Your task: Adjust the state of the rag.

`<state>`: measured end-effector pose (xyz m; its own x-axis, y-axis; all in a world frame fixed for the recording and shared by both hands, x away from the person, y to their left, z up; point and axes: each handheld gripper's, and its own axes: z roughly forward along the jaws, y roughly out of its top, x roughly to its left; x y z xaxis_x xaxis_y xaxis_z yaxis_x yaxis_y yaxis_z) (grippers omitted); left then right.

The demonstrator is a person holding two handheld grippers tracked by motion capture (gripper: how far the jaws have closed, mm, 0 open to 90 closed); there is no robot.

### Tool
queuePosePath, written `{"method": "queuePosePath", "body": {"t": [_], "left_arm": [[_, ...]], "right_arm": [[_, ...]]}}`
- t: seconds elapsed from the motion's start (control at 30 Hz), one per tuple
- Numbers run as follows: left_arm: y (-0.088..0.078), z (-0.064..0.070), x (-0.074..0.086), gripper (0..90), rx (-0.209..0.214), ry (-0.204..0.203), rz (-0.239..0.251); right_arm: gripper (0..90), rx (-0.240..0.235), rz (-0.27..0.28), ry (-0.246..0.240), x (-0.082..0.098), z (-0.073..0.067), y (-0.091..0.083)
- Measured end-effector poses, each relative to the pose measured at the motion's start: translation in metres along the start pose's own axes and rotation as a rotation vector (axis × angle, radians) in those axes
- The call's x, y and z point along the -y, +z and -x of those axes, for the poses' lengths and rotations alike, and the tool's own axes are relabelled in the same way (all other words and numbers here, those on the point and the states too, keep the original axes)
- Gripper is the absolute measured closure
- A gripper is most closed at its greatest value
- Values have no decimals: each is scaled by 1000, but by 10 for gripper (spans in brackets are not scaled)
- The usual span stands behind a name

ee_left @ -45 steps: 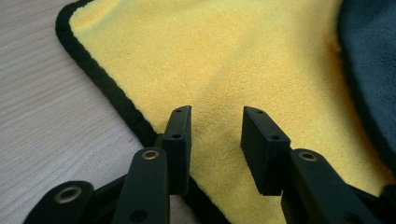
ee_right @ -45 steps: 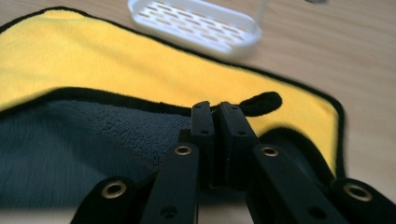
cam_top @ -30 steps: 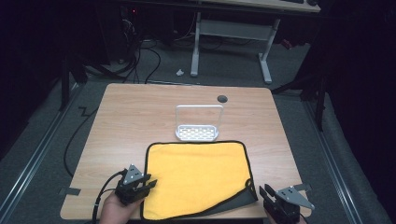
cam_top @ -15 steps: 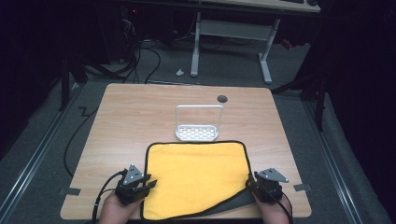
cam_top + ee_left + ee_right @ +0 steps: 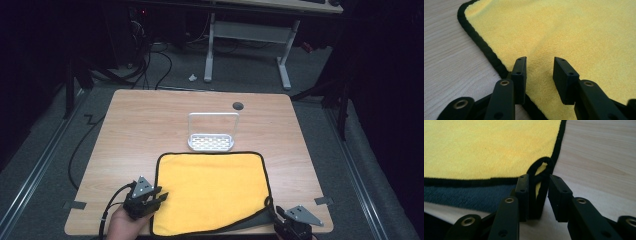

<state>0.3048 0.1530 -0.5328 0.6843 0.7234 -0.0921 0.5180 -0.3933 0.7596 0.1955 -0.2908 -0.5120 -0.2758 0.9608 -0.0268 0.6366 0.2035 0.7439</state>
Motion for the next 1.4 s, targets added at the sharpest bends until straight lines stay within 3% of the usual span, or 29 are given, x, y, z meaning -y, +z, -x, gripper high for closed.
{"method": "queuePosePath", "body": {"t": [0.1, 0.2, 0.33, 0.37, 0.47, 0.63, 0.77, 0.97, 1.17, 1.4], "left_arm": [[0, 0, 0, 637, -3, 2, -2], [0, 0, 0, 636, -4, 2, -3], [0, 0, 0, 636, -2, 2, -1], [0, 0, 0, 636, 0, -3, 3], [0, 0, 0, 635, 2, -3, 3], [0, -1, 0, 636, 5, 0, 1], [0, 0, 0, 635, -1, 1, 0], [0, 0, 1, 634, -1, -8, 8], [0, 0, 1, 635, 0, -9, 8], [0, 0, 1, 635, 4, -11, 9]], "right_arm": [[681, -14, 35, 6, -9, -3, -1], [710, -16, 49, -36, -25, -9, 11], [779, -24, 19, -54, -39, -13, 30], [808, -32, -14, -70, -43, -16, 41], [820, -37, -42, -71, -41, -19, 45], [812, -37, -65, -80, -24, -21, 31], [800, -38, -56, -63, -4, -18, 6], [782, -32, -30, -38, 12, -14, -21], [758, -15, 21, -26, 4, -11, -28], [751, -5, 97, -44, -26, -11, -32]]}}
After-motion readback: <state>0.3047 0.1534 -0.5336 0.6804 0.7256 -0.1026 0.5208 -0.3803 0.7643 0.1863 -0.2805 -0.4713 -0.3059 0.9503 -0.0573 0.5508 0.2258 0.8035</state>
